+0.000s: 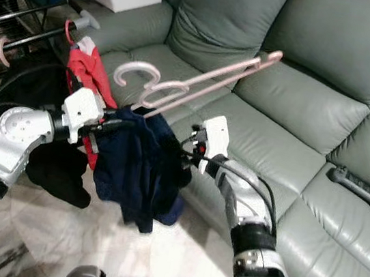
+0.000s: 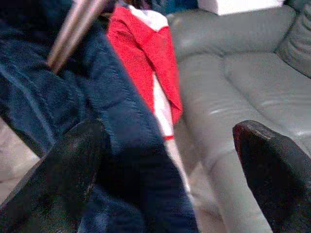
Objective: Hang hanger
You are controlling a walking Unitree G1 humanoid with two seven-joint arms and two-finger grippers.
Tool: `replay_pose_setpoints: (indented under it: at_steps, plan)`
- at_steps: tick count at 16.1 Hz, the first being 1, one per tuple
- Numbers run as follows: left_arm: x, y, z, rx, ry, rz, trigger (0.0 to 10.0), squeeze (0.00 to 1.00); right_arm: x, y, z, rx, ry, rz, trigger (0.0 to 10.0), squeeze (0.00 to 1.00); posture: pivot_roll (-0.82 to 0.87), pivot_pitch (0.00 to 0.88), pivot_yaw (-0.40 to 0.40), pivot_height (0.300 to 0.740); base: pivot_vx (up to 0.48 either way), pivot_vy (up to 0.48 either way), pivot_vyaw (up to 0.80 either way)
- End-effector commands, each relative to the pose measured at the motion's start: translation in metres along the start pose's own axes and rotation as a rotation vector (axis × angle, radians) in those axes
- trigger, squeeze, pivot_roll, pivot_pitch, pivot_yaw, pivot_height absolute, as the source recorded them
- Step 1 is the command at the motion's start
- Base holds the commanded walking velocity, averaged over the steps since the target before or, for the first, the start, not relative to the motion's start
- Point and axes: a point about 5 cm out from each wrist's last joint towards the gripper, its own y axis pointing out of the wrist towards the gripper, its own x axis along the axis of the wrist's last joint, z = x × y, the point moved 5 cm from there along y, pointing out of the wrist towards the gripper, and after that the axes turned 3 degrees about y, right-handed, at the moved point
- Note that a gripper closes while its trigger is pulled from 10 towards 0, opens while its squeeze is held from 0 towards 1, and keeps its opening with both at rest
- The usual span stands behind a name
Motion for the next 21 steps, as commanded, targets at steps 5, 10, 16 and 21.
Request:
replay_pose_setpoints:
  at_steps: [5,10,16,21]
  plan:
    - [0.033,0.005,0.002,-0.024,0.017,-0.111,0.0,0.00,-0.021,-0.007,-0.013,-0.044,-0.017,0.090,10.0,0.00,-0.02,0.039,0.009,0.740,0.000,0.000,0.00]
    - [0.050,0.004,-0.007,-0.080,0.022,-0.160,0.0,0.00,-0.016,-0.009,-0.036,-0.168,-0.063,0.098,10.0,0.00,-0.01,0.041,0.008,0.740,0.000,0.000,0.00]
    - [0.085,0.004,0.017,-0.018,0.045,-0.249,0.0,0.00,-0.072,-0.042,-0.070,-0.423,0.099,0.321,0.0,0.00,-0.01,0.038,-0.001,0.740,0.000,0.000,0.00]
    - [0.056,-0.018,0.030,0.025,0.049,-0.132,0.0,0.00,-0.055,-0.095,-0.120,-0.636,0.120,0.262,0.0,0.00,-0.02,0.037,-0.006,0.740,0.000,0.000,0.00]
